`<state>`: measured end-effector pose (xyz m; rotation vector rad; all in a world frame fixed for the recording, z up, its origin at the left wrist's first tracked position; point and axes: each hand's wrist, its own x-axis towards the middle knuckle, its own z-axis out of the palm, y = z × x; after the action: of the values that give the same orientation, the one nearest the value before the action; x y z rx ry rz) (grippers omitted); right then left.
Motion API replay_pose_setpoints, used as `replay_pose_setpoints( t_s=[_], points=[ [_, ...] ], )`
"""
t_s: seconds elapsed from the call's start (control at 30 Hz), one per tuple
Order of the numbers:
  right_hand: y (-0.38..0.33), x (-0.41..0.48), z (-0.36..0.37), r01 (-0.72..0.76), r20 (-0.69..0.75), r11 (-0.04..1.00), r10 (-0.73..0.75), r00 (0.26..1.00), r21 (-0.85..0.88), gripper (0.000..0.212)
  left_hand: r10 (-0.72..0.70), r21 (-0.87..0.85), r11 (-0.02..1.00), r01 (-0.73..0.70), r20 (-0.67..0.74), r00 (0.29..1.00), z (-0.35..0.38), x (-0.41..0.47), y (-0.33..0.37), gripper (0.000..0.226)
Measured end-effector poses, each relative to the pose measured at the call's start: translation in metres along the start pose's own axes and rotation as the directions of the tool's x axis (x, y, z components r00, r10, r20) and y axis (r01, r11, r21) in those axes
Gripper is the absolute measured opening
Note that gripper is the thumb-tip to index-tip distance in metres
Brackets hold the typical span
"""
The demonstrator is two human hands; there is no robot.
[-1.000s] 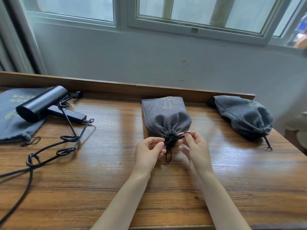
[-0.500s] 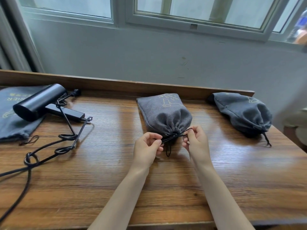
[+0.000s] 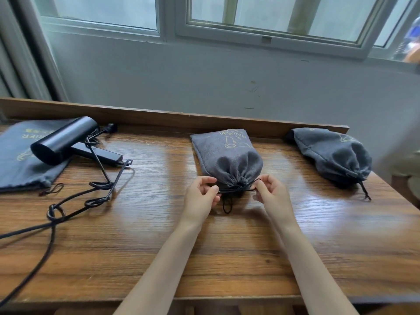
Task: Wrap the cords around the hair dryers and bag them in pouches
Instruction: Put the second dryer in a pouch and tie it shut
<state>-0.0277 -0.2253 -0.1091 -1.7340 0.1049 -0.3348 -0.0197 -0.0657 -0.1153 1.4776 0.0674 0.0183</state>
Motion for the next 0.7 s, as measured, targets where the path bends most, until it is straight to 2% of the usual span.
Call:
replay_pose_setpoints(
  t_s=[0.07, 0.13, 0.17, 0.27, 0.33, 0.37, 0.4, 0.47, 0.5, 0.57, 0.63, 0.7],
  points=[
    [-0.014, 0.0, -0.01, 0.072, 0.102, 0.995, -0.066, 0.993, -0.061, 0.022, 0.044, 0.107, 0.993, -0.043, -0.002, 0.999, 0.001, -0.002, 0.001, 0.011],
    [-0.032, 0.005, -0.021, 0.16, 0.19, 0.977, -0.132, 0.973, -0.138, 0.019, 0.083, 0.176, 0.982, -0.07, -0.071, 0.994, 0.002, 0.0, 0.005, 0.014],
    [-0.041, 0.011, -0.026, 0.201, 0.182, 0.967, -0.172, 0.968, -0.157, 0.017, 0.101, 0.214, 0.974, -0.075, -0.113, 0.988, 0.002, 0.003, 0.009, 0.018],
    [-0.048, 0.044, -0.034, 0.208, -0.044, 0.959, -0.22, 0.974, -0.191, 0.019, 0.077, 0.183, 0.982, -0.042, -0.189, 0.979, 0.004, 0.023, 0.026, 0.033],
    [-0.038, 0.069, -0.026, 0.1, -0.094, 0.946, -0.135, 0.986, -0.307, 0.018, -0.008, 0.177, 0.984, 0.033, -0.144, 0.99, 0.009, 0.04, 0.035, 0.048],
    [-0.029, 0.081, -0.02, 0.013, -0.077, 0.951, -0.039, 0.996, -0.31, 0.02, -0.064, 0.167, 0.983, 0.082, -0.114, 0.991, 0.013, 0.048, 0.037, 0.055],
    [-0.022, 0.089, -0.012, -0.11, -0.041, 0.967, 0.103, 0.994, -0.231, 0.025, -0.133, 0.136, 0.98, 0.145, -0.089, 0.987, 0.017, 0.056, 0.036, 0.062],
    [-0.014, 0.095, 0.004, -0.377, 0.092, 0.926, 0.375, 0.922, -0.002, 0.036, -0.277, 0.042, 0.959, 0.28, -0.063, 0.959, 0.022, 0.069, 0.034, 0.073],
    [-0.01, 0.097, 0.01, -0.426, 0.15, 0.901, 0.412, 0.899, 0.075, 0.038, -0.312, 0.011, 0.95, 0.313, -0.053, 0.949, 0.022, 0.074, 0.035, 0.075],
    [-0.004, 0.098, 0.018, -0.376, 0.179, 0.918, 0.352, 0.919, 0.129, 0.028, -0.335, -0.02, 0.942, 0.335, -0.014, 0.942, 0.023, 0.081, 0.034, 0.074],
    [-0.002, 0.098, 0.022, -0.28, 0.132, 0.957, 0.268, 0.954, 0.08, 0.015, -0.322, -0.06, 0.945, 0.322, 0.006, 0.947, 0.027, 0.085, 0.033, 0.075],
    [0.0, 0.099, 0.021, -0.245, 0.08, 0.968, 0.241, 0.967, 0.046, 0.017, -0.278, -0.081, 0.958, 0.276, -0.016, 0.96, 0.033, 0.087, 0.031, 0.075]
  ],
)
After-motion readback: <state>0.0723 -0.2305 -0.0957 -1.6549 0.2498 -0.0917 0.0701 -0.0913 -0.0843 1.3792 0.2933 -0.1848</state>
